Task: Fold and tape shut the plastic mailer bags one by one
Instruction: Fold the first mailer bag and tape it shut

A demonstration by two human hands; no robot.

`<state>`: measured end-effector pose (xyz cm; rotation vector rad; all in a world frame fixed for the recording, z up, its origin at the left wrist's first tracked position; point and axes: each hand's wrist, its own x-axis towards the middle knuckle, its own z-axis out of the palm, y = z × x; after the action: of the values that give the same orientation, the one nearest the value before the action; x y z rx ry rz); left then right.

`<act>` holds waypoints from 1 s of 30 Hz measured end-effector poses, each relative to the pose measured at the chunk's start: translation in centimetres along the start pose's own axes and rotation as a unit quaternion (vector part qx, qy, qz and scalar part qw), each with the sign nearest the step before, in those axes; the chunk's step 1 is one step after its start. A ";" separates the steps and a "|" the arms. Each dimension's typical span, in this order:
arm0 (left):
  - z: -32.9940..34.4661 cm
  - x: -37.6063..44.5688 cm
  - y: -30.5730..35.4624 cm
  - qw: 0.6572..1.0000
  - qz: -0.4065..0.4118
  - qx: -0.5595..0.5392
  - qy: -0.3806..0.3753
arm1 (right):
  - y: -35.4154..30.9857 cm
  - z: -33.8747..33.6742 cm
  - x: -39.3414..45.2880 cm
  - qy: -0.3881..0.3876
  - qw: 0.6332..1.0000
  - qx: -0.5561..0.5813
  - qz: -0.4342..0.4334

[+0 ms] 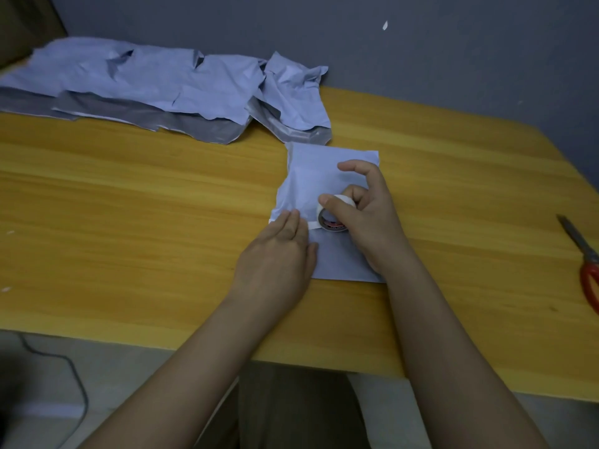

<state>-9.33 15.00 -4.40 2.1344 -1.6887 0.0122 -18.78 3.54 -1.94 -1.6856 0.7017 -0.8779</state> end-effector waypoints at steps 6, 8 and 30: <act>-0.5 0.0 0.2 1.000 0.004 0.005 -0.025 | -0.4 -0.3 -0.2 0.001 1.000 -0.002 -0.010; -0.7 0.0 0.3 0.999 0.001 0.014 -0.034 | -0.5 -0.4 -0.2 0.000 1.000 -0.007 -0.013; 0.3 -0.1 -0.1 1.000 -0.009 0.028 0.011 | 0.3 -1.9 0.3 0.043 0.993 -0.100 -0.037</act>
<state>-9.34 14.97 -4.74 2.1819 -1.6742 0.0782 -20.22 2.21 -1.84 -1.8697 0.8111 -0.9639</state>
